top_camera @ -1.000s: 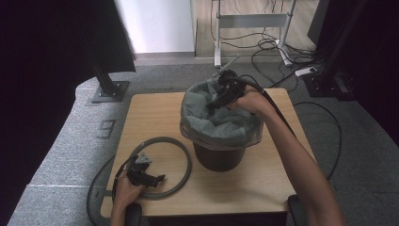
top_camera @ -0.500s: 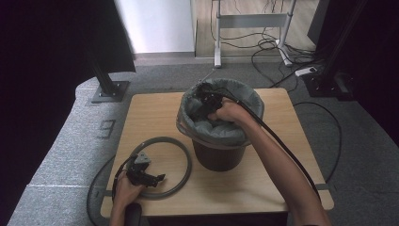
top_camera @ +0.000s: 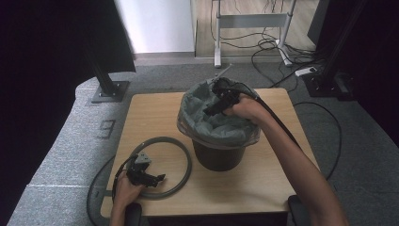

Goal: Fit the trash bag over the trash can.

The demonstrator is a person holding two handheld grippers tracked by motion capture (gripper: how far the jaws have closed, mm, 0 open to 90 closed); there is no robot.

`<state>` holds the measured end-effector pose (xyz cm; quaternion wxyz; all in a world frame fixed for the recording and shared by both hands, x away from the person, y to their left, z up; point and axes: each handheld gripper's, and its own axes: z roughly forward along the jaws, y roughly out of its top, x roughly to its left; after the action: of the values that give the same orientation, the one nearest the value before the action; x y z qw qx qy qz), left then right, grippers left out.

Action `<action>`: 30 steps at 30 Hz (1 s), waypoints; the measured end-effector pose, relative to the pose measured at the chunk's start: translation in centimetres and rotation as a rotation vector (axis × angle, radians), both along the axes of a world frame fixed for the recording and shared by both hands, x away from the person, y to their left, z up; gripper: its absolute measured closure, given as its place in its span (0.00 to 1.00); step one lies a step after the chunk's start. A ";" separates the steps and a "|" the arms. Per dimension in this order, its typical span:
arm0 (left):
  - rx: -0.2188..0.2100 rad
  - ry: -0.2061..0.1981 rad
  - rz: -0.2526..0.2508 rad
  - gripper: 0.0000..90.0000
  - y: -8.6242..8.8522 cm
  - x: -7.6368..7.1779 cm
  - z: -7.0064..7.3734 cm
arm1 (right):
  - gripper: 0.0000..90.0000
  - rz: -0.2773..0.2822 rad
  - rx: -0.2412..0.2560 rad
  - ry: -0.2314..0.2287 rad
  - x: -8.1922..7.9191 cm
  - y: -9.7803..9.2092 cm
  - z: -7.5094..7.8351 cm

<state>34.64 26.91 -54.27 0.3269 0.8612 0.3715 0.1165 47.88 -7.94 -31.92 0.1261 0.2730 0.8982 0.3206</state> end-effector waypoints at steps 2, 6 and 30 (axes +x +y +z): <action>-0.001 0.000 0.000 0.00 0.0 0.0 0.0 | 0.15 -0.019 -0.017 0.015 0.4 0.0 -1.0; -0.006 -0.001 -0.003 0.00 0.0 0.0 0.0 | 0.15 -0.051 -0.076 0.042 1.4 1.3 -3.2; -0.001 0.007 -0.016 0.00 0.0 0.1 -0.1 | 0.15 -0.001 0.036 0.034 2.8 4.1 -3.1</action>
<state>34.70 26.94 -54.34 0.3266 0.8644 0.3659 0.1106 50.72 -3.85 -34.98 0.1059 0.2811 0.8941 0.3321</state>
